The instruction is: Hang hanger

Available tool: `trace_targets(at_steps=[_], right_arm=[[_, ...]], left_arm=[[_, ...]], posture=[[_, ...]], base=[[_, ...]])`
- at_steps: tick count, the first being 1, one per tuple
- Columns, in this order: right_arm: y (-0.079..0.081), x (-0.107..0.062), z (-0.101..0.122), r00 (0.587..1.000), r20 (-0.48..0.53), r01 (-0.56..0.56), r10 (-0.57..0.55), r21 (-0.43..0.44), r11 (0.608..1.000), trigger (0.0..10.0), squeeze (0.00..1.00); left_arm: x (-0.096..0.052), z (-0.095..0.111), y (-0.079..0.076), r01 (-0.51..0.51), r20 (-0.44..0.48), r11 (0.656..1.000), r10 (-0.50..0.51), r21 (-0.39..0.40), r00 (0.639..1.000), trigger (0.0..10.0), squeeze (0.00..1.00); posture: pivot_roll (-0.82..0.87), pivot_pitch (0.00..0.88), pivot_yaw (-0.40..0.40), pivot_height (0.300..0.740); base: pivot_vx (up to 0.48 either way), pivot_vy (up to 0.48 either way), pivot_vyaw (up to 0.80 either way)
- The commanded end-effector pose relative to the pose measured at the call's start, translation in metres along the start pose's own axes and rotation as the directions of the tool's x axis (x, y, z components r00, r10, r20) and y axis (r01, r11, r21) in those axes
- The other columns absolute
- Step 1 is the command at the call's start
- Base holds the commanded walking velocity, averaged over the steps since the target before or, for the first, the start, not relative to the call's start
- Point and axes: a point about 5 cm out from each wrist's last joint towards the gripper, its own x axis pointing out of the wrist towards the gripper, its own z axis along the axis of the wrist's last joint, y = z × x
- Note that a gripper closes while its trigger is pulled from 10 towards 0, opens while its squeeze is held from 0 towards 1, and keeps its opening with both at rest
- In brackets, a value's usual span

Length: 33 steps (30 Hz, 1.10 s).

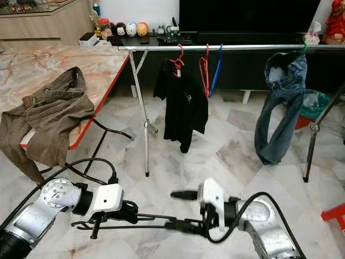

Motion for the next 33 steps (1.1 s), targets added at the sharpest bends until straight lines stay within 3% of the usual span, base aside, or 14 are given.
trace_targets(at_steps=[1,7,13,33], right_arm=[[0.0,-0.001,-0.003,0.999,-0.027,-0.025,0.025,0.006,1.0,10.0,0.0],[-0.004,0.0,-0.003,0.999,-0.039,-0.035,0.035,0.001,0.999,10.0,0.0],[-0.014,0.008,-0.001,0.998,-0.01,0.056,-0.056,-0.028,0.998,10.0,0.0],[0.003,0.024,-0.005,0.996,-0.006,-0.084,0.084,-0.005,0.996,10.0,0.0]], left_arm=[[-0.005,0.005,0.003,0.013,-0.011,1.0,-0.013,0.024,1.0,10.0,0.0],[-0.005,0.009,0.0,0.045,-0.006,0.999,-0.045,0.012,0.999,10.0,0.0],[-0.004,0.018,-0.004,0.098,0.003,0.995,-0.098,0.013,0.995,10.0,0.0],[0.013,0.034,0.003,0.086,0.057,0.996,-0.087,0.021,0.995,10.0,0.0]], posture=[[0.09,0.0,0.026,0.74],[0.09,0.0,0.022,0.74],[0.1,0.0,0.015,0.74],[0.1,0.0,0.005,0.74]], base=[[0.0,0.0,0.0],[0.0,0.0,0.0],[0.0,0.0,0.0],[0.0,0.0,0.0]])
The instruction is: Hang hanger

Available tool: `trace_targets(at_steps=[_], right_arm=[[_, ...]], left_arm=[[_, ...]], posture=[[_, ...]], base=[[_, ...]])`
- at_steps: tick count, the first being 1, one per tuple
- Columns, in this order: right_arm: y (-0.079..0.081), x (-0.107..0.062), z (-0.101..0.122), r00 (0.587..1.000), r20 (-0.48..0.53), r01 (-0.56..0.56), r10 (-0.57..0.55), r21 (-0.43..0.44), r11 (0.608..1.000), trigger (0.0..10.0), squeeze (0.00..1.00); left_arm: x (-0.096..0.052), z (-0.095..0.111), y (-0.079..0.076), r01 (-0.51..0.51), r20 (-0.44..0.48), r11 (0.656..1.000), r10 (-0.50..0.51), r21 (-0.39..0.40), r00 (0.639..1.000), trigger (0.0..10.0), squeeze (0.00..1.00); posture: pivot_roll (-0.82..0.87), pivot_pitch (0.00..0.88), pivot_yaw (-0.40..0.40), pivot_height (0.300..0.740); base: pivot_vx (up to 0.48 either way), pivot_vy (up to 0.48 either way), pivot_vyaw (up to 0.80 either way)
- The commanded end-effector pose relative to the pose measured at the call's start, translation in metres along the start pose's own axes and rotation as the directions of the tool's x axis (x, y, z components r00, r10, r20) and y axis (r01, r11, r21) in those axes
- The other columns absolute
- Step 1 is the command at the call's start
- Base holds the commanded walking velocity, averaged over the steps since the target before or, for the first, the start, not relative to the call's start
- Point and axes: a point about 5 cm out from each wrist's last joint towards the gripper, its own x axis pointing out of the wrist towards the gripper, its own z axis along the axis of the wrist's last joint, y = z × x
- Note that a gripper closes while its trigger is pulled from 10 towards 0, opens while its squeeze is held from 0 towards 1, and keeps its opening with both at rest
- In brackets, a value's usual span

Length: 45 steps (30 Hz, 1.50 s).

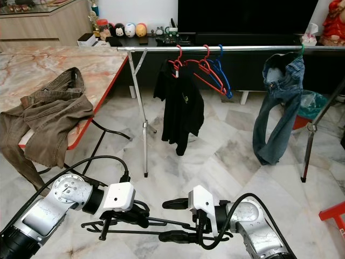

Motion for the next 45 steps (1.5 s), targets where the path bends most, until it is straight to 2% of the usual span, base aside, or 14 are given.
trace_targets(at_steps=[1,2,3,4,5,6,21,45], right_arm=[[0.0032,0.0035,0.0015,1.0,-0.009,-0.026,0.026,-0.014,1.0,10.0,0.0],[0.003,0.0037,0.0015,1.0,-0.009,-0.022,0.022,-0.014,1.0,10.0,0.0],[0.0017,0.0038,0.0014,1.0,-0.007,-0.006,0.006,-0.018,1.0,9.1,0.0],[0.0012,0.0039,0.0013,1.0,-0.005,0.0,0.0,-0.017,1.0,7.6,0.0],[0.001,0.004,0.0012,1.0,-0.005,0.002,-0.002,-0.016,1.0,3.5,0.0],[0.001,0.0041,0.0008,1.0,-0.007,0.001,-0.002,-0.016,1.0,0.0,0.0],[0.0026,0.003,-0.0063,0.998,-0.062,-0.013,0.012,-0.015,1.0,0.0,0.0],[0.0003,0.0039,-0.0059,0.998,-0.057,0.007,-0.008,-0.02,1.0,0.0,0.0]], left_arm=[[-0.0014,0.0063,0.0023,0.004,0.003,1.0,-0.004,0.027,1.0,10.0,0.0],[-0.0019,0.006,0.0024,0.005,0.001,1.0,-0.005,0.027,1.0,10.0,0.0],[-0.0021,0.0058,0.0025,0.005,-0.002,1.0,-0.005,0.027,1.0,10.0,0.0],[-0.0021,0.0057,0.0025,0.006,-0.002,1.0,-0.006,0.027,1.0,10.0,0.0],[-0.0022,0.0059,0.0026,0.005,-0.002,1.0,-0.005,0.027,1.0,10.0,0.0],[-0.0022,0.0063,0.0026,0.005,-0.001,1.0,-0.005,0.027,1.0,10.0,0.0],[-0.0028,0.0061,0.0031,0.004,-0.003,1.0,-0.004,0.028,1.0,10.0,0.0],[-0.0028,0.0068,0.0041,0.002,0.006,1.0,-0.002,0.025,1.0,10.0,0.0]], posture=[[0.1,0.0,0.005,0.74],[0.1,0.0,0.007,0.74],[0.1,0.0,0.007,0.74],[0.1,0.0,0.007,0.74],[0.1,0.0,0.007,0.74],[0.1,0.0,0.006,0.74],[0.1,0.002,0.007,0.74],[0.1,0.002,0.008,0.74]], base=[[0.0,0.0,0.0],[0.0,0.0,0.0],[0.0,0.0,0.0],[0.0,0.0,0.0],[0.0,0.0,0.0],[0.0,0.0,0.0],[0.0,0.0,0.0],[0.0,0.0,0.0]])
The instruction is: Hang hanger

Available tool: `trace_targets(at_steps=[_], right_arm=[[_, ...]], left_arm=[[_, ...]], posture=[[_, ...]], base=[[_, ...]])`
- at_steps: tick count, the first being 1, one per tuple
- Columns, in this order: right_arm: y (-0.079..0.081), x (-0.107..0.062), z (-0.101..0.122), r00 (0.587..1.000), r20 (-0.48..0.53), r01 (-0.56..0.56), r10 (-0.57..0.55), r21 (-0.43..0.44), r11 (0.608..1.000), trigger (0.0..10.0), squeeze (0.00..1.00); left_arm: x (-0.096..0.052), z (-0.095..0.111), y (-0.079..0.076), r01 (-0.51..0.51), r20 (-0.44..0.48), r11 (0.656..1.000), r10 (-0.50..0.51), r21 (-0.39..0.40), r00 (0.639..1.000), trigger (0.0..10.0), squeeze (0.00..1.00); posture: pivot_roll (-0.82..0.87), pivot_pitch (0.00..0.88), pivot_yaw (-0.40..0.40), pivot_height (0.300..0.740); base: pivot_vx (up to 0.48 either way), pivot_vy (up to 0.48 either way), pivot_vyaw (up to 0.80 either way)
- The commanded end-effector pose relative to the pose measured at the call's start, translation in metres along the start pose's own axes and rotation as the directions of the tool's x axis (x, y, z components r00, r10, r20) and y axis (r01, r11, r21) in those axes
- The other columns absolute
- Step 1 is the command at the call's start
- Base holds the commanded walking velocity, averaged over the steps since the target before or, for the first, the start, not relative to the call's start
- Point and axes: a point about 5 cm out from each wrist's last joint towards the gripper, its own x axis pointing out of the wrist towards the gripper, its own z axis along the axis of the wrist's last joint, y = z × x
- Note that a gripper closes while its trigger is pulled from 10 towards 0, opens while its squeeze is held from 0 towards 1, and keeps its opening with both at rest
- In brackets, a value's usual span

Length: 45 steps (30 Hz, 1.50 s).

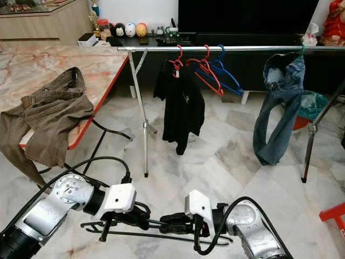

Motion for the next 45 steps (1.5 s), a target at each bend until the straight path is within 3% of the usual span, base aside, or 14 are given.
trace_targets(at_steps=[1,14,18,19,20,34,45], right_arm=[[0.002,0.001,-0.003,1.0,-0.012,-0.019,0.019,-0.001,1.0,0.0,0.0],[0.004,0.004,-0.003,1.0,-0.008,-0.03,0.03,0.008,1.0,0.0,0.0],[0.004,0.004,-0.003,1.0,-0.006,-0.03,0.03,0.01,0.999,0.0,0.0],[0.004,0.004,-0.004,1.0,-0.007,-0.029,0.029,0.01,1.0,0.0,0.0],[0.004,0.004,-0.004,1.0,-0.008,-0.03,0.03,0.01,0.999,0.0,0.0],[0.005,0.004,-0.005,1.0,-0.008,-0.028,0.028,0.013,1.0,0.0,0.0],[-0.005,-0.005,-0.011,0.996,-0.036,0.083,-0.083,0.003,0.997,0.0,0.0]], left_arm=[[-0.004,0.006,0.005,-0.016,0.006,1.0,0.015,0.022,1.0,10.0,0.0],[-0.005,0.007,0.006,-0.032,0.016,0.999,0.032,0.021,0.999,10.0,0.0],[-0.004,0.006,0.009,-0.047,0.012,0.997,0.047,0.057,0.999,10.0,0.0],[-0.004,0.007,0.008,-0.046,0.018,0.998,0.045,0.052,0.999,10.0,0.12],[-0.004,0.007,0.008,-0.035,0.03,0.999,0.034,0.028,0.999,10.0,1.0],[-0.007,0.008,0.007,-0.028,0.048,1.0,0.028,0.007,0.998,10.0,1.0],[-0.011,0.004,0.002,0.012,0.031,1.0,-0.011,-0.018,0.999,10.0,0.98]], posture=[[0.1,0.002,0.008,0.74],[0.1,0.004,0.009,0.74],[0.1,0.004,0.009,0.74],[0.1,0.004,0.009,0.74],[0.1,0.004,0.009,0.74],[0.1,0.007,0.008,0.74],[0.1,0.01,0.011,0.74]], base=[[0.0,0.0,0.0],[0.0,0.0,0.0],[0.0,0.0,0.0],[0.0,0.0,0.0],[0.0,0.0,0.0],[0.0,0.0,0.0],[0.0,0.0,0.0]])
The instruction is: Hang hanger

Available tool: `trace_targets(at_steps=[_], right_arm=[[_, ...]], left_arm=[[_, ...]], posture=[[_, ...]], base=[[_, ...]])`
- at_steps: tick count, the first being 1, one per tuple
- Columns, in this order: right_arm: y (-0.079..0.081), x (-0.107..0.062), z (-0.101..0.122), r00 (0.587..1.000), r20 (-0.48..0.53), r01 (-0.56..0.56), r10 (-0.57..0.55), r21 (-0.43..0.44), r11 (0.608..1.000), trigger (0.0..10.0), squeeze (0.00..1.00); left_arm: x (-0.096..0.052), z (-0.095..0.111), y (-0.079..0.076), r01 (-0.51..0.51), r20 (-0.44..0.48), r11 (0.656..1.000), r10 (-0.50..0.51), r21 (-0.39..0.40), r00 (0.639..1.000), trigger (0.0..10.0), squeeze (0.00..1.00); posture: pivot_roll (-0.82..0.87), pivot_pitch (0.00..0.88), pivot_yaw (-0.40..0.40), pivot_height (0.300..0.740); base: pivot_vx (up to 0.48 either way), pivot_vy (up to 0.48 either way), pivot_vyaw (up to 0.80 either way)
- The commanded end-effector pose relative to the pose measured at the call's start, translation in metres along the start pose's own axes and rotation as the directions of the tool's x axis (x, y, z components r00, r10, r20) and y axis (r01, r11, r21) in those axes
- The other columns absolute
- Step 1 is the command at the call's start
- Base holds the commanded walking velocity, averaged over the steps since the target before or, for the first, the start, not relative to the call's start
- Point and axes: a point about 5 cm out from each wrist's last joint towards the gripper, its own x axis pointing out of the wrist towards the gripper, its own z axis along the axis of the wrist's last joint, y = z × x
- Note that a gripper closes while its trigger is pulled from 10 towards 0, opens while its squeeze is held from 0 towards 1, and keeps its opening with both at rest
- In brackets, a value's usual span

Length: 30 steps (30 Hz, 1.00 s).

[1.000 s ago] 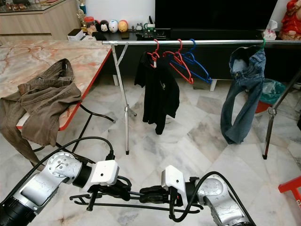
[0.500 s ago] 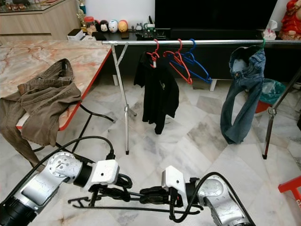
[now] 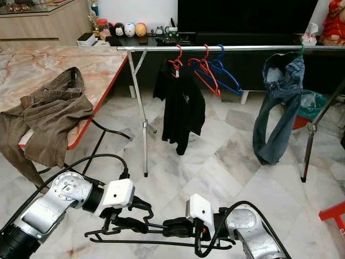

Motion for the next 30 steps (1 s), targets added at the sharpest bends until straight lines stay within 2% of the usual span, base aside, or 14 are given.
trace_targets(at_steps=[1,11,14,15,17,19,21,22,23,24,26,27,28,30], right_arm=[[-0.006,-0.004,0.003,0.999,0.006,0.035,-0.034,-0.02,0.999,0.0,0.0],[-0.015,-0.026,-0.004,0.988,-0.004,0.158,-0.158,-0.003,0.988,0.0,0.0],[-0.012,-0.029,-0.006,0.986,0.002,0.166,-0.166,0.009,0.986,0.0,0.0],[-0.009,-0.029,-0.009,0.986,0.004,0.169,-0.169,0.02,0.985,0.0,0.0],[-0.007,-0.029,-0.011,0.984,0.008,0.178,-0.178,0.03,0.984,0.0,0.0],[-0.005,-0.028,-0.013,0.982,0.012,0.188,-0.188,0.041,0.981,0.0,0.0],[-0.003,-0.027,-0.017,0.978,0.015,0.208,-0.209,0.048,0.977,0.0,0.0],[-0.003,-0.027,-0.017,0.978,0.015,0.208,-0.209,0.048,0.977,0.0,0.0],[-0.005,-0.026,-0.018,0.96,0.033,0.276,-0.278,0.063,0.959,1.3,0.0],[-0.006,-0.026,-0.019,0.948,0.04,0.312,-0.315,0.072,0.947,10.0,0.0],[-0.01,-0.025,-0.019,0.921,0.063,0.379,-0.384,0.082,0.922,10.0,0.0],[-0.016,-0.023,-0.019,0.872,0.08,0.476,-0.482,0.082,0.875,10.0,0.0],[-0.016,-0.023,-0.019,0.872,0.08,0.476,-0.482,0.082,0.875,10.0,0.0],[-0.022,-0.022,-0.019,0.816,0.096,0.563,-0.57,0.095,0.821,10.0,0.0]], left_arm=[[-0.005,0.001,0.0,0.007,-0.018,1.0,-0.007,0.018,1.0,10.0,0.0],[-0.017,-0.018,0.0,-0.044,-0.079,0.998,0.04,-0.049,0.996,10.0,0.0],[-0.022,-0.026,0.006,-0.12,-0.094,0.991,0.115,-0.057,0.989,10.0,0.0],[-0.024,-0.031,0.014,-0.206,-0.113,0.977,0.2,-0.045,0.973,10.0,0.0],[-0.025,-0.033,0.021,-0.293,-0.119,0.956,0.286,-0.037,0.951,10.0,0.0],[-0.025,-0.037,0.025,-0.355,-0.121,0.932,0.346,-0.068,0.93,10.0,0.0],[-0.028,-0.043,0.03,-0.457,-0.126,0.884,0.445,-0.096,0.887,10.0,0.0],[-0.028,-0.043,0.03,-0.457,-0.126,0.884,0.445,-0.096,0.887,10.0,0.0],[-0.033,-0.052,0.033,-0.571,-0.116,0.808,0.56,-0.141,0.821,10.0,0.0],[-0.035,-0.057,0.034,-0.609,-0.126,0.774,0.596,-0.173,0.793,10.0,0.0],[-0.041,-0.067,0.036,-0.684,-0.153,0.704,0.667,-0.192,0.729,10.0,0.0],[-0.047,-0.079,0.038,-0.755,-0.197,0.612,0.731,-0.234,0.654,10.0,0.0],[-0.047,-0.079,0.038,-0.755,-0.197,0.612,0.731,-0.234,0.654,10.0,0.0],[-0.053,-0.092,0.04,-0.829,-0.259,0.488,0.793,-0.272,0.552,10.0,0.0]], posture=[[0.1,0.01,0.012,0.74],[0.1,0.014,0.013,0.74],[0.1,0.017,0.017,0.74],[0.09,0.023,0.02,0.74],[0.09,0.026,0.02,0.74],[0.09,0.038,0.018,0.74],[0.08,0.05,0.016,0.74],[0.08,0.05,0.016,0.74],[0.08,0.055,0.019,0.74],[0.07,0.059,0.026,0.74],[0.07,0.064,0.029,0.74],[0.07,0.065,0.031,0.74],[0.07,0.065,0.031,0.74],[0.06,0.07,0.036,0.74]], base=[[0.0,0.0,0.0],[0.0,0.0,0.0],[0.0,0.0,0.0],[0.0,0.0,0.0],[0.0,0.0,0.0],[0.0,0.0,0.0],[0.0,0.0,0.0],[0.0,0.0,0.0],[0.0,0.0,0.0],[0.0,0.0,0.0],[0.0,0.0,0.0],[0.0,0.0,0.0],[0.0,0.0,0.0],[0.0,0.0,0.0]])
